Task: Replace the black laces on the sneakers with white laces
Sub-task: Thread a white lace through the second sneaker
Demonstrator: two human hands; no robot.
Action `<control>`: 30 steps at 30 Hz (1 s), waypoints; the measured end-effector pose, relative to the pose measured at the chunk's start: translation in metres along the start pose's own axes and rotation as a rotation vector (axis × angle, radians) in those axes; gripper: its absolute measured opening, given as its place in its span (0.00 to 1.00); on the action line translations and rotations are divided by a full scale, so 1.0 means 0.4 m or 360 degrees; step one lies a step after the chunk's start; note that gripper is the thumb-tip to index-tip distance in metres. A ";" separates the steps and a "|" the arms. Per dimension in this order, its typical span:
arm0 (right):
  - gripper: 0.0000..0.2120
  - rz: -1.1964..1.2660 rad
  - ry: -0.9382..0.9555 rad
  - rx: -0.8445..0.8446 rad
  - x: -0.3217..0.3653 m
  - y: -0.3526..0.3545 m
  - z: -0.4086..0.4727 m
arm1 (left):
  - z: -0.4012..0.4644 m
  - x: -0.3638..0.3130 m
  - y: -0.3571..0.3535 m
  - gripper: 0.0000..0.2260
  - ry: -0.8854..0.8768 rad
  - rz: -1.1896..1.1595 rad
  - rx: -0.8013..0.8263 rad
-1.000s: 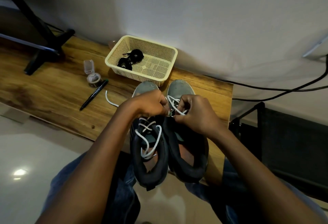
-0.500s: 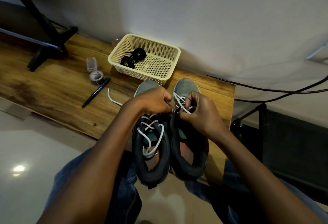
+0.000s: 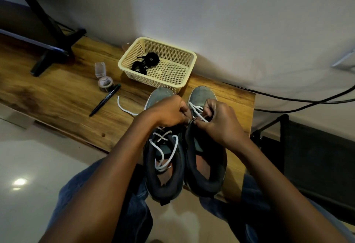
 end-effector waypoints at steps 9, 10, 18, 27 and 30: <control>0.24 -0.0029 -0.0004 0.0054 0.003 -0.003 -0.004 | 0.000 0.005 -0.005 0.04 -0.0007 -0.0113 -0.0020; 0.24 -0.0028 -0.0008 0.0064 0.002 -0.004 -0.004 | -0.001 0.003 -0.005 0.04 -0.0013 -0.0102 -0.0025; 0.24 -0.0072 -0.0015 0.0047 -0.001 -0.015 -0.003 | -0.003 0.001 -0.009 0.07 -0.0014 -0.0115 -0.0027; 0.16 -0.0064 -0.0034 0.0061 0.001 0.007 0.005 | -0.001 -0.001 0.013 0.06 0.0059 0.0214 -0.0051; 0.17 -0.0044 -0.0094 0.0115 -0.012 0.040 0.003 | -0.007 -0.010 0.015 0.07 0.0073 0.0203 -0.0033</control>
Point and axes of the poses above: each hand's wrist, its own z-axis towards the middle knuckle, its own y-axis out of the back of the hand, x = y × z, the point moved 7 cm from there along z, towards the middle knuckle, and after that the axes turned 7 degrees about -y, right-handed, at the moved point
